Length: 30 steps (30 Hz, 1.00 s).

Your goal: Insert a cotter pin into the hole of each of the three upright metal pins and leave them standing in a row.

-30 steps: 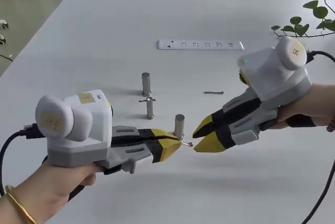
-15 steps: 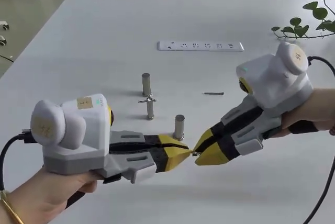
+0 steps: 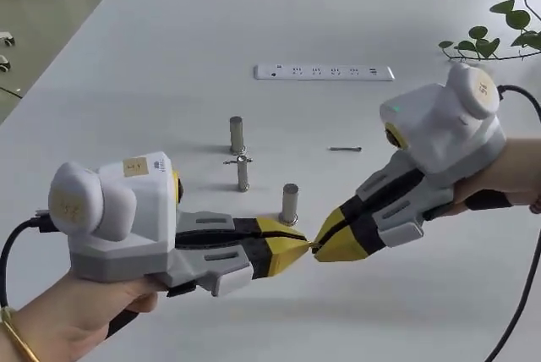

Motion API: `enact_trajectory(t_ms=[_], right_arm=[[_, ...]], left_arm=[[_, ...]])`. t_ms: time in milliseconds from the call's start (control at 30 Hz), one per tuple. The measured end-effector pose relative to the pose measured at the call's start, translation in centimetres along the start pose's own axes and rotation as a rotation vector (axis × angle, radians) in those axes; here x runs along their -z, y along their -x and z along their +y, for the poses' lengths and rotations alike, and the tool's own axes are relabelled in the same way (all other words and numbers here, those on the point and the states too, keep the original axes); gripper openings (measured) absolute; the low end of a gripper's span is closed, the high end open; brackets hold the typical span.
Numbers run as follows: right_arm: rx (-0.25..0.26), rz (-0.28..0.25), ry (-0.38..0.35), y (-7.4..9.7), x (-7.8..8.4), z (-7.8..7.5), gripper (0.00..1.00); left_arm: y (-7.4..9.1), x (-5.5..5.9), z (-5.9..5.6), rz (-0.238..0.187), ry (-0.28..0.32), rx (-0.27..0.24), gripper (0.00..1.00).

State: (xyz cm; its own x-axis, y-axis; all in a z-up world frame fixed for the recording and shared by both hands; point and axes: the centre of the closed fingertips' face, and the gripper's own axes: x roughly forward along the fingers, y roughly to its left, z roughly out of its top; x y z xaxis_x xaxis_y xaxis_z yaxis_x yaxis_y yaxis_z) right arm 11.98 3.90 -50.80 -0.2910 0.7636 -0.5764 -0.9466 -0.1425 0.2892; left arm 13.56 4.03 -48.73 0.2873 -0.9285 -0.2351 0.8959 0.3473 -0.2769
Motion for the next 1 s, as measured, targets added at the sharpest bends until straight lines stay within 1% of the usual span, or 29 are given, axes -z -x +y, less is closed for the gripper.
enact_trajectory(t_ms=[67, 100, 133, 200, 233, 400, 467, 567, 633, 667, 700, 733, 800, 833, 900, 967, 1000], right_arm=[[0.019, 0.017, 0.026, 0.0, 0.0, -0.3, 0.00], [0.019, 0.023, 0.027, 0.0, 0.0, -0.3, 0.00], [0.026, 0.036, 0.037, 0.0, 0.1, -0.4, 0.00], [0.050, 0.057, 0.050, 0.1, 0.3, -0.9, 0.00], [0.053, 0.061, 0.056, 0.2, 0.3, -1.0, 0.00], [0.103, 0.089, 0.050, 0.6, 0.6, -2.1, 0.00], [0.124, 0.100, 0.052, 0.8, 0.8, -2.7, 0.00], [0.165, 0.131, 0.056, 1.2, 1.4, -3.7, 0.00], [0.194, 0.149, 0.054, 1.4, 1.7, -4.4, 0.00], [0.220, 0.172, 0.065, 1.6, 2.0, -4.9, 0.00], [0.224, 0.179, 0.070, 1.7, 2.1, -5.1, 0.00], [0.232, 0.178, 0.076, 1.7, 2.1, -5.4, 0.00], [0.253, 0.186, 0.073, 2.1, 2.3, -6.1, 0.00], [0.264, 0.198, 0.078, 2.3, 2.5, -6.5, 0.00], [0.273, 0.209, 0.070, 2.5, 2.8, -6.9, 0.00], [0.283, 0.222, 0.070, 2.7, 3.2, -7.4, 0.00], [0.290, 0.229, 0.065, 2.9, 3.4, -7.8, 0.00]], left_arm=[[0.0, 0.0, 0.2, 0.000, 0.002, -0.012, 0.01], [0.0, 0.0, 0.7, 0.000, 0.014, -0.039, 0.03], [0.0, 0.1, 0.9, 0.001, 0.018, -0.046, 0.03], [0.0, 0.3, 1.3, 0.007, 0.010, -0.065, 0.04], [0.0, 0.4, 1.4, 0.010, 0.009, -0.071, 0.04], [0.0, 0.7, 1.8, 0.006, 0.020, -0.100, 0.14], [0.0, 0.9, 2.1, 0.007, 0.019, -0.120, 0.15], [0.0, 1.3, 2.6, 0.014, 0.024, -0.151, 0.17], [0.0, 1.8, 3.4, 0.036, -0.001, -0.196, 0.19], [0.0, 2.0, 3.9, 0.048, -0.012, -0.225, 0.20], [0.0, 2.1, 4.1, 0.052, -0.018, -0.238, 0.20], [0.0, 2.1, 4.3, 0.049, -0.024, -0.245, 0.20], [0.0, 2.1, 4.8, 0.042, -0.037, -0.281, 0.20], [0.0, 1.9, 5.3, 0.031, -0.053, -0.312, 0.20], [-0.1, 2.2, 5.6, 0.038, -0.047, -0.333, 0.20], [-0.2, 2.2, 6.1, 0.043, -0.061, -0.368, 0.20], [-0.3, 2.3, 6.3, 0.046, -0.060, -0.377, 0.20]])
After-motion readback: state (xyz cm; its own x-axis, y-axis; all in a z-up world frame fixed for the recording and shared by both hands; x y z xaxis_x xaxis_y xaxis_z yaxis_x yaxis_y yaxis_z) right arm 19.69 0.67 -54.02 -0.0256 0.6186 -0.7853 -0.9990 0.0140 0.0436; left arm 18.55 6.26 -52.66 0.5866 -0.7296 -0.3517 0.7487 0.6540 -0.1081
